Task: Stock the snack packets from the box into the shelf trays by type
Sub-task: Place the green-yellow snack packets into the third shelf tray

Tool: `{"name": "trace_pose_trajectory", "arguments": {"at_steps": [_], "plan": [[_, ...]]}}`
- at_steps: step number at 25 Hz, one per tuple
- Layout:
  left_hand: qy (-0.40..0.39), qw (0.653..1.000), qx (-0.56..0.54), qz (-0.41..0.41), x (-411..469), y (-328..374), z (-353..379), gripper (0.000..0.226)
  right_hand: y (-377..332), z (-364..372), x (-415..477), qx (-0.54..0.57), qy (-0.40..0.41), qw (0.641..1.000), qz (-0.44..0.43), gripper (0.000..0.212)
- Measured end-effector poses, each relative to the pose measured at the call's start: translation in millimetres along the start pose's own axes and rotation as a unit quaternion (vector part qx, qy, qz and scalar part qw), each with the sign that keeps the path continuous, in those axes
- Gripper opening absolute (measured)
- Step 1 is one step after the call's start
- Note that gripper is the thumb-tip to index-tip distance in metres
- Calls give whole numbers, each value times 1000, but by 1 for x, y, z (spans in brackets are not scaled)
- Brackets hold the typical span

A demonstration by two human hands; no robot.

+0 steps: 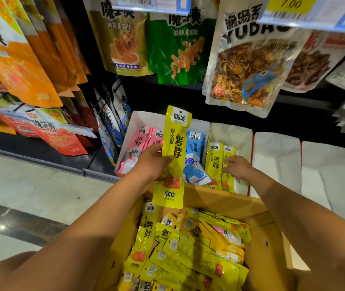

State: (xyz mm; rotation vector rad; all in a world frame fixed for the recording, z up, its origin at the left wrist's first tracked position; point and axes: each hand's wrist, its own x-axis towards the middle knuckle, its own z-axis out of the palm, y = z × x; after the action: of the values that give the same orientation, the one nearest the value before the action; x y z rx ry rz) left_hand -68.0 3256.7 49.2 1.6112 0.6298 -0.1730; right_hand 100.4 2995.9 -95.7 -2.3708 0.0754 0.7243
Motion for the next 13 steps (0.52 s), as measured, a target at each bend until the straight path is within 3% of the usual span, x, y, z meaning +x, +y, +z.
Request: {"name": "trace_pose_trajectory", "arguments": {"at_steps": [8, 10, 13], "plan": [[-7, 1000, -17, 8, -12, 10, 12, 20, -83, -17, -95, -28, 13, 981, -190, 55], [-5, 999, -37, -1, -12, 11, 17, 20, -95, -4, -125, 7, -7, 978, -211, 64], [-8, 998, -63, -18, -12, 6, 25, 19, -104, 23, -155, 24, -26, 977, -210, 93]]}}
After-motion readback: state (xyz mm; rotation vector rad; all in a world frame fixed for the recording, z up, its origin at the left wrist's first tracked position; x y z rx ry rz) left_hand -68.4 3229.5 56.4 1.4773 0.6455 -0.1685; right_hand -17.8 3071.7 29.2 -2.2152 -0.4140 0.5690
